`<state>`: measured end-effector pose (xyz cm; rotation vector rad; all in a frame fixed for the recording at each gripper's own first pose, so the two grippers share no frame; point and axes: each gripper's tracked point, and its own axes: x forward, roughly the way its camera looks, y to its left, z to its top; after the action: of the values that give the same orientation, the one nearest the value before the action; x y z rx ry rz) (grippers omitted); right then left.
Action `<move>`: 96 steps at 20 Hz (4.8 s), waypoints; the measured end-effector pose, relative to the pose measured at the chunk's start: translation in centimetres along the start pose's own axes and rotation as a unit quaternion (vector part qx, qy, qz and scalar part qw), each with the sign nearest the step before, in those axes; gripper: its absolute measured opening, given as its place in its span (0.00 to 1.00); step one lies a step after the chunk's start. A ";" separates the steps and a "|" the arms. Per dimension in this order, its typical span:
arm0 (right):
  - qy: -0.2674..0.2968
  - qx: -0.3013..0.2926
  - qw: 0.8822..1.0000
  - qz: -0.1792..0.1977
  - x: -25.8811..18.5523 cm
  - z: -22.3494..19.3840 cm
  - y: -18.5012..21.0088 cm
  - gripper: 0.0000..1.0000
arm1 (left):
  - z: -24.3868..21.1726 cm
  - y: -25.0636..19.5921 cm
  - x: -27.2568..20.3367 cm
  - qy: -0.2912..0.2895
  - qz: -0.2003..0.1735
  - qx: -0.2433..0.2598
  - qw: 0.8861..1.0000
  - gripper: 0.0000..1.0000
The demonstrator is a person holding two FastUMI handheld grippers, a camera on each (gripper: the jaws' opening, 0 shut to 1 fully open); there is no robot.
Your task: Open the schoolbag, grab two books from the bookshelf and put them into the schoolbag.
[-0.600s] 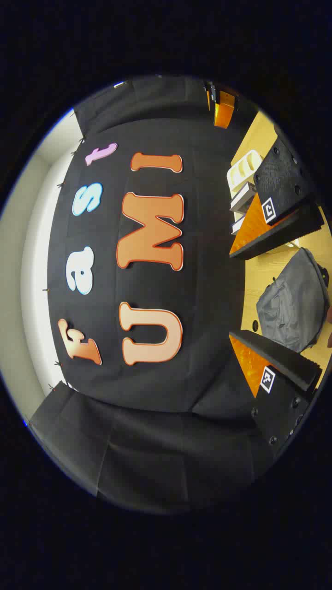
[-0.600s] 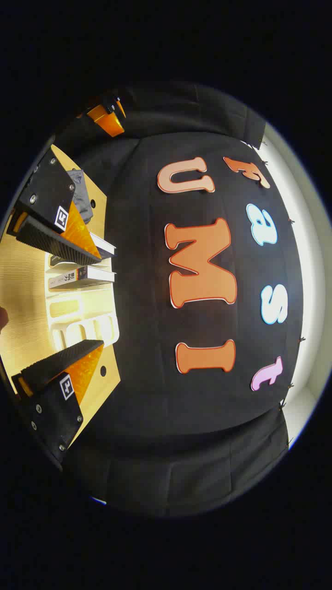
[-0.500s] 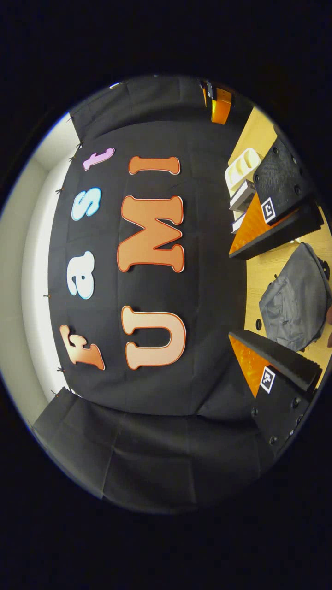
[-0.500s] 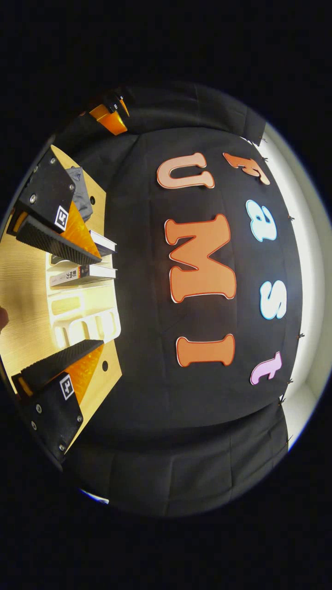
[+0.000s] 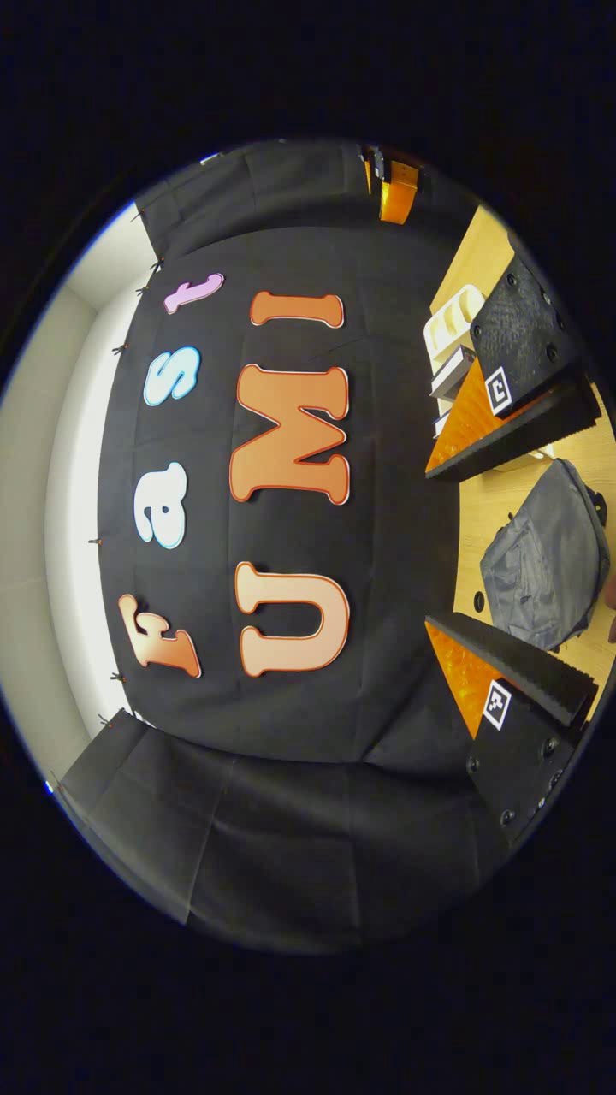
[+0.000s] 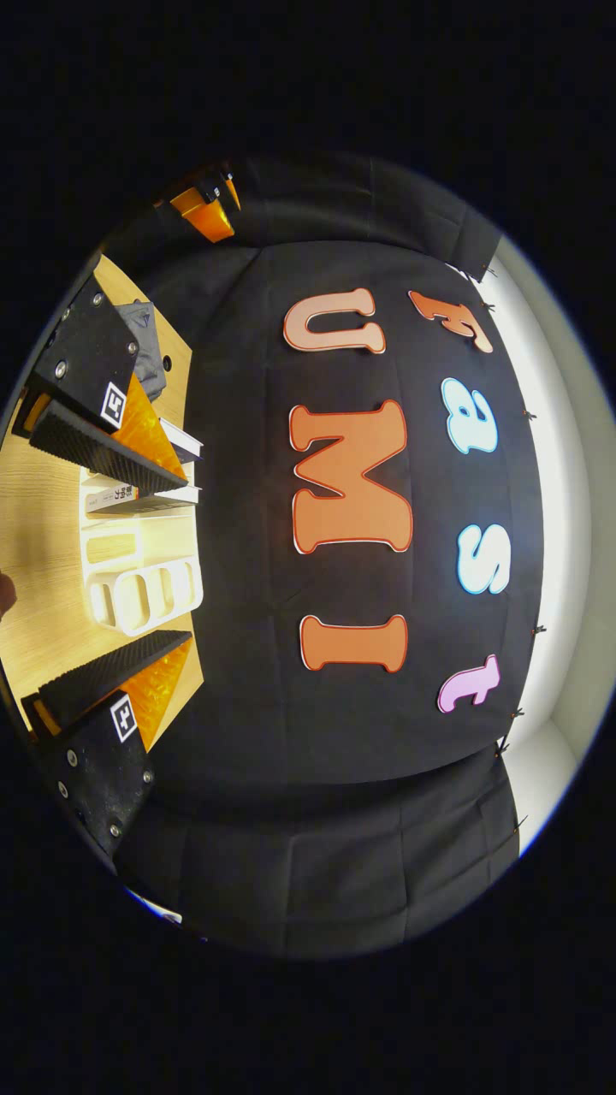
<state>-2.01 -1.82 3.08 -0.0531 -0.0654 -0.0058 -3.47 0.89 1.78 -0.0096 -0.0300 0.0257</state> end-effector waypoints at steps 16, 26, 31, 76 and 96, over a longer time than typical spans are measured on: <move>0.008 -0.009 0.999 0.039 -0.4 0.0 3.1 0.97 | -0.4 2.6 0.1 0.005 0.015 0.021 1.000 0.96; 0.057 -0.017 0.998 0.017 -0.1 -4.3 2.0 0.97 | -6.3 0.1 1.3 0.054 -0.042 0.116 0.991 0.97; 0.076 -0.014 0.997 0.013 0.1 -5.7 1.9 0.97 | -12.7 -0.3 1.5 0.103 -0.059 0.180 0.976 0.97; 0.172 0.021 0.983 -0.056 -0.7 -12.7 -3.8 0.97 | -27.9 -2.5 4.5 0.347 -0.210 0.310 0.860 0.04; 0.199 0.030 0.979 0.040 1.6 -6.1 5.0 0.97 | -17.2 1.4 14.1 0.343 -0.186 0.260 0.883 0.04</move>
<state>0.01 2.82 -3.19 0.0055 0.3367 0.0659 11.15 2.51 -14.98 0.5279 0.6888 -0.3577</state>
